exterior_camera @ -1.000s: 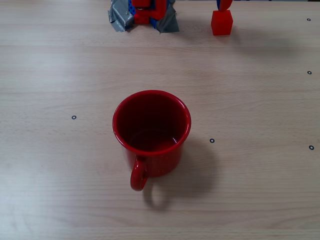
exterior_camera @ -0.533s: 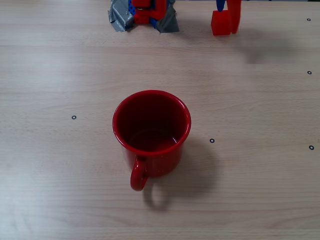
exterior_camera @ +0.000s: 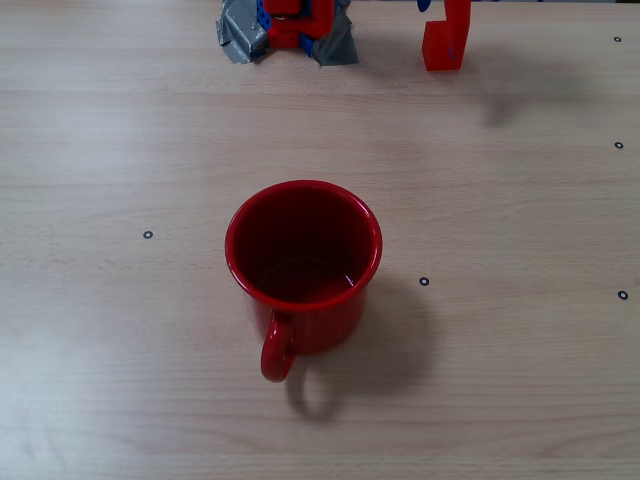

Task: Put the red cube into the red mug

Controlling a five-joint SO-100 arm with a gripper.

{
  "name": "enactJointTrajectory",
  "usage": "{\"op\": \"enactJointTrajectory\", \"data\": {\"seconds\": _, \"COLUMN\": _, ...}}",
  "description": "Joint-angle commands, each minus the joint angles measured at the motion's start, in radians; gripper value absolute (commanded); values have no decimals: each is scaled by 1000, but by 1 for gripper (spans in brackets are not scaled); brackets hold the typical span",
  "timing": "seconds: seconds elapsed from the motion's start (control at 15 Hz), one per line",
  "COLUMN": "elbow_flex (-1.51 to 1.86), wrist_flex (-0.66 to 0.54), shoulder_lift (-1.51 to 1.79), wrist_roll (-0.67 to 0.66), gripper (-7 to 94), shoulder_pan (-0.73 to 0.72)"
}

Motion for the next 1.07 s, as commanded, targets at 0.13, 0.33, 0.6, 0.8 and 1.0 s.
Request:
{"op": "enactJointTrajectory", "data": {"seconds": 0.13, "elbow_flex": -110, "wrist_flex": -54, "shoulder_lift": 55, "wrist_roll": 63, "gripper": 49, "shoulder_pan": -83}}
{"op": "enactJointTrajectory", "data": {"seconds": 0.33, "elbow_flex": -118, "wrist_flex": -118, "shoulder_lift": -18, "wrist_roll": 80, "gripper": 48, "shoulder_pan": -101}}
{"op": "enactJointTrajectory", "data": {"seconds": 0.6, "elbow_flex": -118, "wrist_flex": -140, "shoulder_lift": -87, "wrist_roll": 69, "gripper": 48, "shoulder_pan": -78}}
{"op": "enactJointTrajectory", "data": {"seconds": 0.8, "elbow_flex": -120, "wrist_flex": -133, "shoulder_lift": -121, "wrist_roll": 71, "gripper": 47, "shoulder_pan": -63}}
{"op": "enactJointTrajectory", "data": {"seconds": 1.0, "elbow_flex": -118, "wrist_flex": -150, "shoulder_lift": -147, "wrist_roll": 80, "gripper": 47, "shoulder_pan": -61}}
